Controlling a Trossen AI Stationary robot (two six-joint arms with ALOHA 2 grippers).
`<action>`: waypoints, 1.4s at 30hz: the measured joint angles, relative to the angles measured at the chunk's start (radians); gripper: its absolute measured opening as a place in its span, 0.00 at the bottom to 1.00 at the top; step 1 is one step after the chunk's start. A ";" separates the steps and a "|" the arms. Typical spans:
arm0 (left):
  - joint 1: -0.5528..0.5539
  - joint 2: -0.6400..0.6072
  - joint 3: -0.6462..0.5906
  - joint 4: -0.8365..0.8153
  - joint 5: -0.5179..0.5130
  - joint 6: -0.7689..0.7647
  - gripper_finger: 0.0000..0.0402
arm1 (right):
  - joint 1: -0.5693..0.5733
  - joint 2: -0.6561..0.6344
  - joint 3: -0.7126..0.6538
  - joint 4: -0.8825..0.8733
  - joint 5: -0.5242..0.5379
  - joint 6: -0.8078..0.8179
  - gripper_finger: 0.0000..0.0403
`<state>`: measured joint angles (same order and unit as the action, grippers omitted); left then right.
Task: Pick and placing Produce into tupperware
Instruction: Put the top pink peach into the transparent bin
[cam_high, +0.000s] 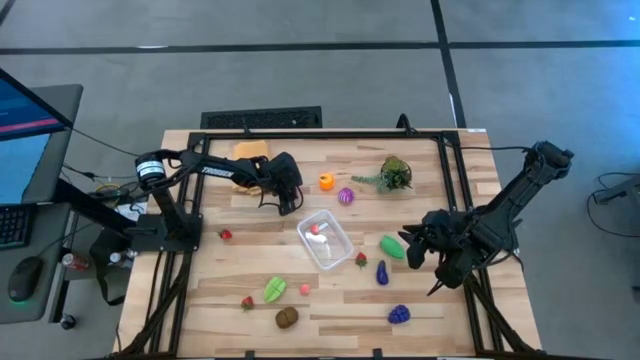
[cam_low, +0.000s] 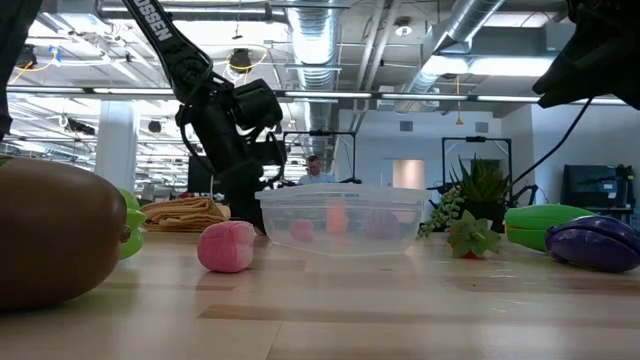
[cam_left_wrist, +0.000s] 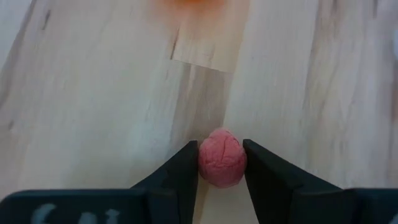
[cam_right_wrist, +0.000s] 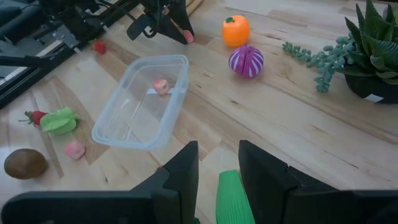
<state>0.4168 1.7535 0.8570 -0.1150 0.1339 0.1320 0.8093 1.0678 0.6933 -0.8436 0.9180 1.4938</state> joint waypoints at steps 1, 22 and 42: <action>0.000 0.000 0.000 0.000 0.011 -0.004 0.26 | 0.000 0.000 0.000 0.000 0.000 0.000 0.34; -0.001 -0.026 0.000 0.002 0.209 -0.106 0.25 | 0.000 0.000 0.000 0.014 0.000 0.000 0.33; -0.143 -0.229 0.000 0.164 0.355 -0.077 0.25 | 0.000 0.000 0.000 0.014 0.000 0.000 0.33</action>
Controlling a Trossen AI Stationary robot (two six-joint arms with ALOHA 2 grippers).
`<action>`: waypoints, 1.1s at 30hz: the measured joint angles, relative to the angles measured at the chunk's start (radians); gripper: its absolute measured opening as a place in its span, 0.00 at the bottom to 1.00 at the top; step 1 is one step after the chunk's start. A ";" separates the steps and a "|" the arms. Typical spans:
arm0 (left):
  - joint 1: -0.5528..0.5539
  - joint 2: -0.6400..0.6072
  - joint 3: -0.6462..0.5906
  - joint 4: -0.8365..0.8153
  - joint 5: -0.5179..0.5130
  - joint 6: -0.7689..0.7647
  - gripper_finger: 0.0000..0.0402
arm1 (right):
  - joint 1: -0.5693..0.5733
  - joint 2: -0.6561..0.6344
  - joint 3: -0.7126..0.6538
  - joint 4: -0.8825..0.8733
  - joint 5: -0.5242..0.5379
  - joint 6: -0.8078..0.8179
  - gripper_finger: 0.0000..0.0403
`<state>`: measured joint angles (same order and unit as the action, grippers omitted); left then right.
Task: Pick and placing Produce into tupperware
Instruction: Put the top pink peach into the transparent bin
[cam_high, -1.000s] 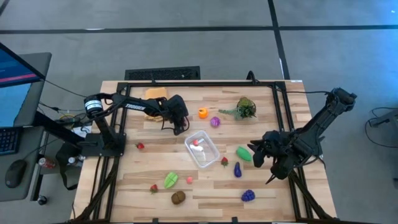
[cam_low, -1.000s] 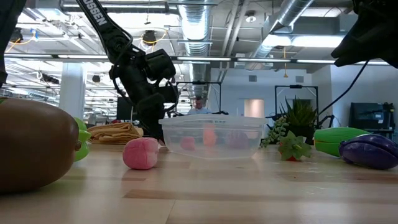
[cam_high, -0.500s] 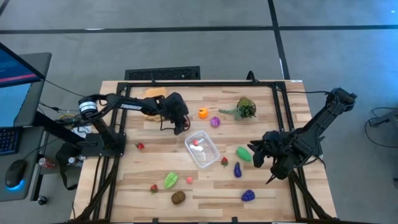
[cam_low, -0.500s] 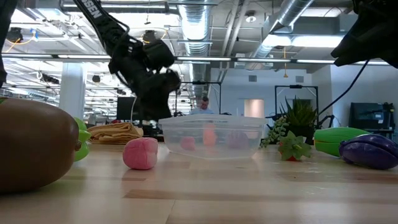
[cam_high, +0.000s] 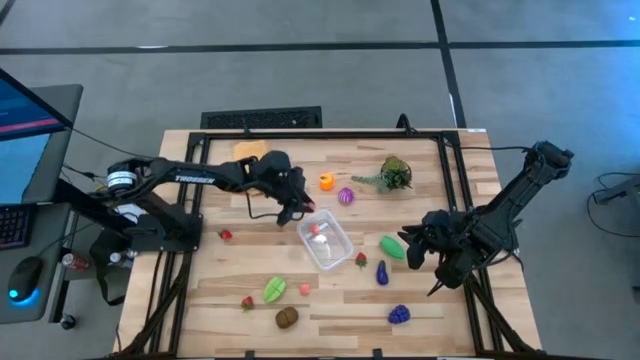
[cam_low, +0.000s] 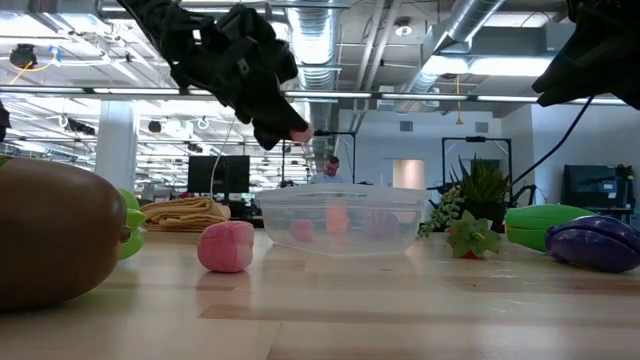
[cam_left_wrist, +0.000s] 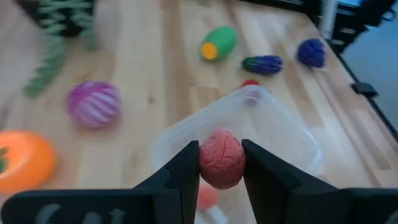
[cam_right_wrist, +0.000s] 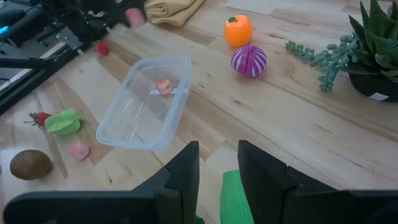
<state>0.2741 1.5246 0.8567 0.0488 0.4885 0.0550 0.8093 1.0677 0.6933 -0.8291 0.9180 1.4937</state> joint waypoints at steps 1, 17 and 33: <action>-0.014 0.000 0.000 0.002 -0.001 0.004 0.25 | 0.000 0.000 0.000 0.000 0.000 0.000 0.33; -0.142 0.006 0.000 0.013 -0.168 0.091 0.25 | 0.000 0.000 0.000 0.004 0.000 -0.001 0.33; -0.212 0.087 -0.001 -0.084 -0.204 0.110 0.25 | 0.000 0.000 0.000 0.033 0.000 -0.001 0.33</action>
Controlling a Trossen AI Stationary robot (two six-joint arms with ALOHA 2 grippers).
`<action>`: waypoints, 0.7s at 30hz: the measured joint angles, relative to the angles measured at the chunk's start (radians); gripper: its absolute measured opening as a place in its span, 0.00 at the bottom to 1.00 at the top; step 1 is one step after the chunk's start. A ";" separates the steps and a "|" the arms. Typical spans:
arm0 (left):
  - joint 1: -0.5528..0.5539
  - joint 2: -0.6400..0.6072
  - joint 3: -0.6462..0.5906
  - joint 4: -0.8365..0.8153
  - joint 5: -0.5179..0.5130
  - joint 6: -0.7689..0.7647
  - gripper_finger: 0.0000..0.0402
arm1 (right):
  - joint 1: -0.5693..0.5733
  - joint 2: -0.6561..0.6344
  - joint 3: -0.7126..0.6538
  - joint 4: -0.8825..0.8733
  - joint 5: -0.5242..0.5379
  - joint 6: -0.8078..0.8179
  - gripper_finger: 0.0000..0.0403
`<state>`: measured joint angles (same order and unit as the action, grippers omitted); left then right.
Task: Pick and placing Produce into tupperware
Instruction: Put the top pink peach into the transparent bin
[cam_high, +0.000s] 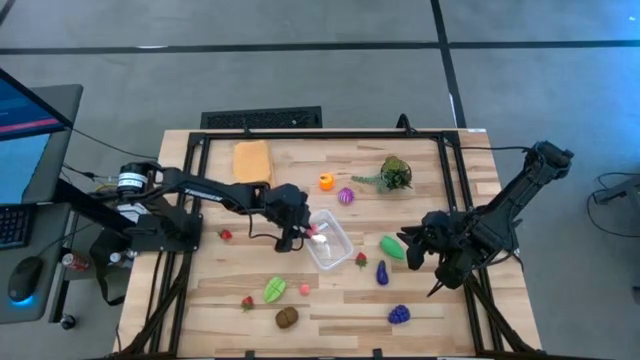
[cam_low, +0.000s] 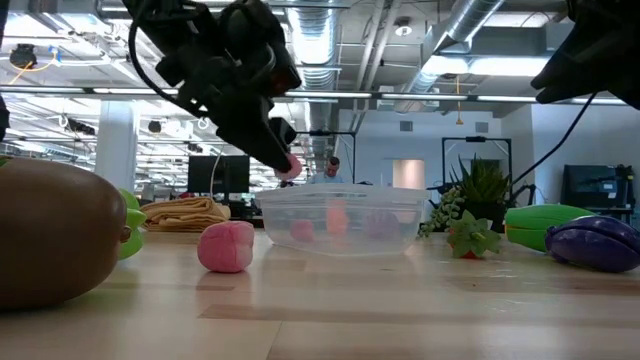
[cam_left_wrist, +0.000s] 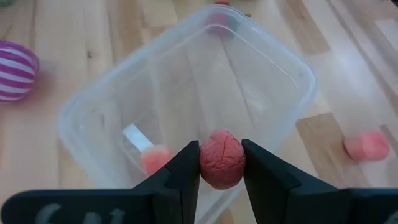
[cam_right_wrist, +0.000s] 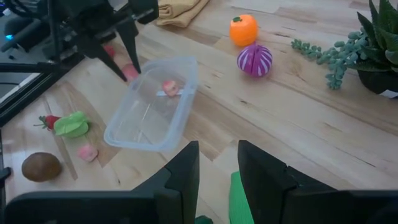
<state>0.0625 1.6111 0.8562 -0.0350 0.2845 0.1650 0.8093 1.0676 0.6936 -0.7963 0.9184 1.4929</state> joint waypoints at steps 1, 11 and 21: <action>-0.006 0.005 0.001 0.004 -0.009 0.000 0.25 | 0.000 0.000 0.000 0.001 0.000 0.000 0.33; -0.017 0.010 0.000 0.005 -0.093 0.000 0.26 | 0.000 0.000 0.000 0.012 0.000 -0.008 0.33; -0.016 0.010 0.000 0.029 -0.116 0.000 0.40 | 0.000 0.000 0.000 0.016 0.000 -0.008 0.33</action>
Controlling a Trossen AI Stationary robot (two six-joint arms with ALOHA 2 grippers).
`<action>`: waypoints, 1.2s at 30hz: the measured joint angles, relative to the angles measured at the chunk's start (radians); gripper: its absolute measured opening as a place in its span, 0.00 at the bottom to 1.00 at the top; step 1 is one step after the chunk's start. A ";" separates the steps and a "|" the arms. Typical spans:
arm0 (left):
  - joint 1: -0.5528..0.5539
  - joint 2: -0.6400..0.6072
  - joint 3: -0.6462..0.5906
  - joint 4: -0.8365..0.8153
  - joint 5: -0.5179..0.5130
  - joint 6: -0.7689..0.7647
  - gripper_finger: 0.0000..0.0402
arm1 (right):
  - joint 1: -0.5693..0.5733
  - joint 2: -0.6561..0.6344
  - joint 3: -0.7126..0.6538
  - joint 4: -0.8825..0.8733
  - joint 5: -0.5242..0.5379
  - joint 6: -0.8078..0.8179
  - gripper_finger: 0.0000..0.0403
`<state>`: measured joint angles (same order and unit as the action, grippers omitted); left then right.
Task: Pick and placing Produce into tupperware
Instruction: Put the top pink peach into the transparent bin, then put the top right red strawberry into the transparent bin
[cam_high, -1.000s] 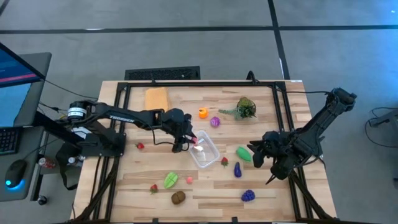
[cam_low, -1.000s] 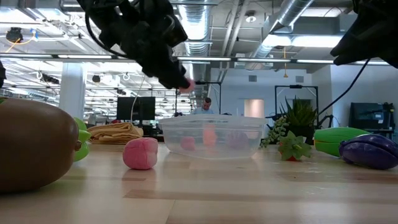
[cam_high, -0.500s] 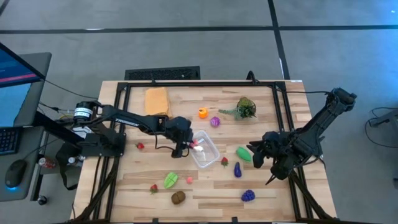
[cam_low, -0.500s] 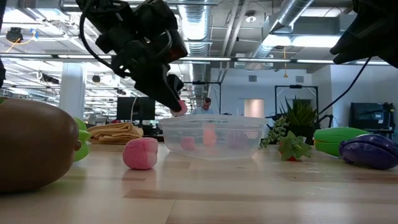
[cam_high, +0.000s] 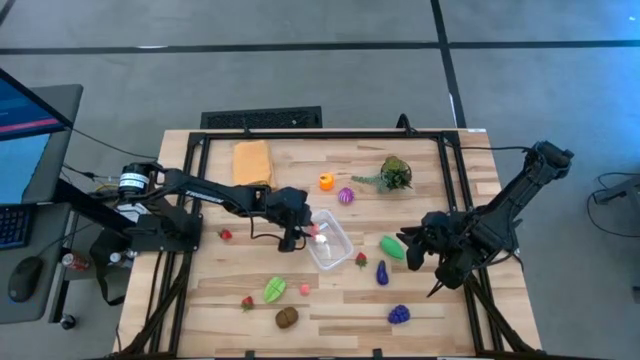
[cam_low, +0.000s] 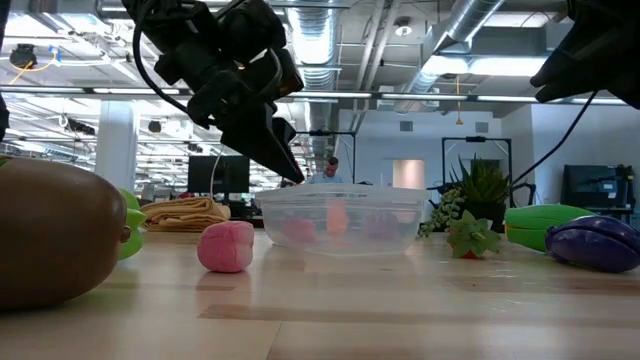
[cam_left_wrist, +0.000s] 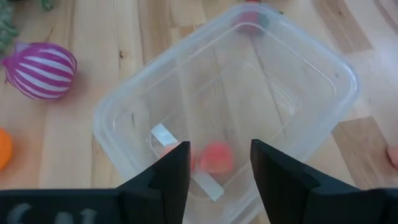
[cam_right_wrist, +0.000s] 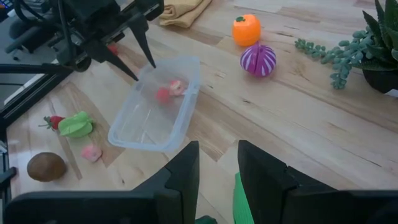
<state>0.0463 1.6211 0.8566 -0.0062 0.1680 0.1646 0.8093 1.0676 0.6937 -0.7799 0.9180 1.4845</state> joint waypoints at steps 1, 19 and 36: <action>0.000 0.000 0.000 0.005 0.000 0.000 0.41 | 0.000 0.000 0.000 0.000 0.000 0.000 0.33; 0.083 -0.166 0.000 0.027 0.008 -0.082 0.43 | -0.042 0.045 0.000 0.139 -0.172 -0.263 0.33; 0.236 -0.391 0.000 -0.072 0.008 -0.103 0.43 | -0.235 0.334 0.000 0.520 -0.453 -0.595 0.36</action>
<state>0.2819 1.2305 0.8570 -0.0785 0.1756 0.0616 0.5748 1.4011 0.6937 -0.2602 0.4652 0.8894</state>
